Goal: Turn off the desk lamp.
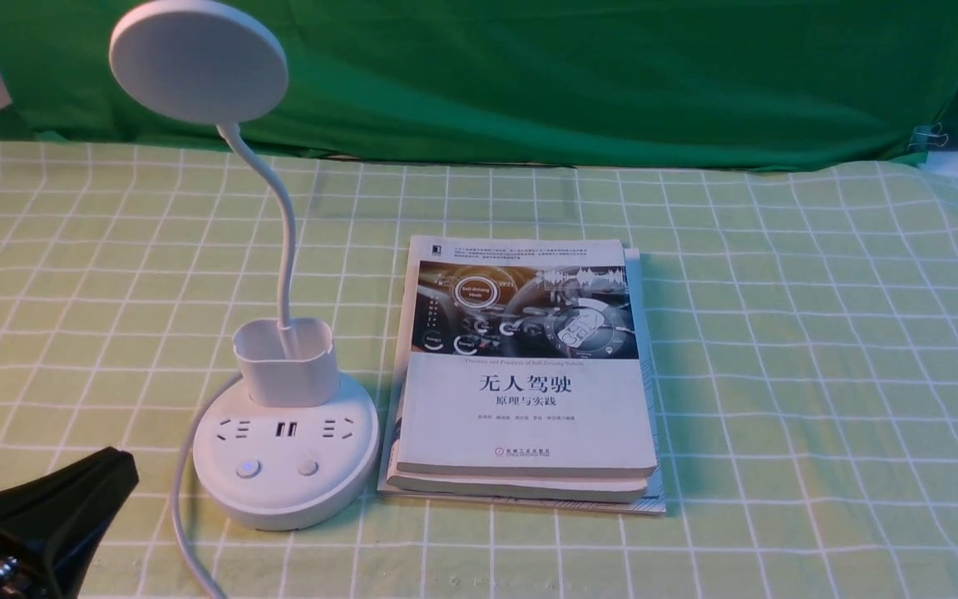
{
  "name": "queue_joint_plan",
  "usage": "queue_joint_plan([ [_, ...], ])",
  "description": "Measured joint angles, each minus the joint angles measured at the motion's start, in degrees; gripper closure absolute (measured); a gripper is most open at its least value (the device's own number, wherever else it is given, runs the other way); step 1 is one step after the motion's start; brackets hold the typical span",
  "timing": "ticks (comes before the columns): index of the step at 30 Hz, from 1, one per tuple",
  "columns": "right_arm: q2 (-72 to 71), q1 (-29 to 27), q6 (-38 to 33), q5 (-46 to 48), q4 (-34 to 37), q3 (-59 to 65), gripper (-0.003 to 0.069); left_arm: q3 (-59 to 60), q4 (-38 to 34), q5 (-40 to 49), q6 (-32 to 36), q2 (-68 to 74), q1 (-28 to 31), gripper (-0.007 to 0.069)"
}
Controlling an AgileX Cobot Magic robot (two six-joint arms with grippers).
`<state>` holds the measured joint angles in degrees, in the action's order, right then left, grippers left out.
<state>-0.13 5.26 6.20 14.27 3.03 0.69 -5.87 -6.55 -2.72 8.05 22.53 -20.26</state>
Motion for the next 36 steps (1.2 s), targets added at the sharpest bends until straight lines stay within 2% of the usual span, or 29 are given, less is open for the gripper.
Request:
queue_joint_plan([
  [3,0.0,0.0,0.0,0.0,0.0,0.0,0.063,0.0,0.25,0.0,0.0,-2.59,3.09,0.0619],
  [10,0.0,0.0,0.0,0.0,0.0,0.0,0.063,1.38,0.3,-0.32,0.0,-12.96,17.28,0.0619],
  [14,0.0,0.0,-0.02,0.0,0.0,0.0,0.063,5.15,0.05,0.55,-0.06,-18.24,21.11,0.0619],
  [15,0.0,0.0,-0.02,0.0,0.0,0.0,0.063,5.31,0.05,0.74,-0.12,-18.56,21.23,0.0619],
  [22,0.0,0.0,-0.02,0.02,0.0,0.0,0.063,6.32,-0.01,16.65,-2.94,-22.56,22.52,0.0619],
  [36,0.0,0.0,-0.03,0.05,0.0,0.0,0.063,6.32,0.22,16.66,-3.19,-22.62,22.54,0.0619],
])
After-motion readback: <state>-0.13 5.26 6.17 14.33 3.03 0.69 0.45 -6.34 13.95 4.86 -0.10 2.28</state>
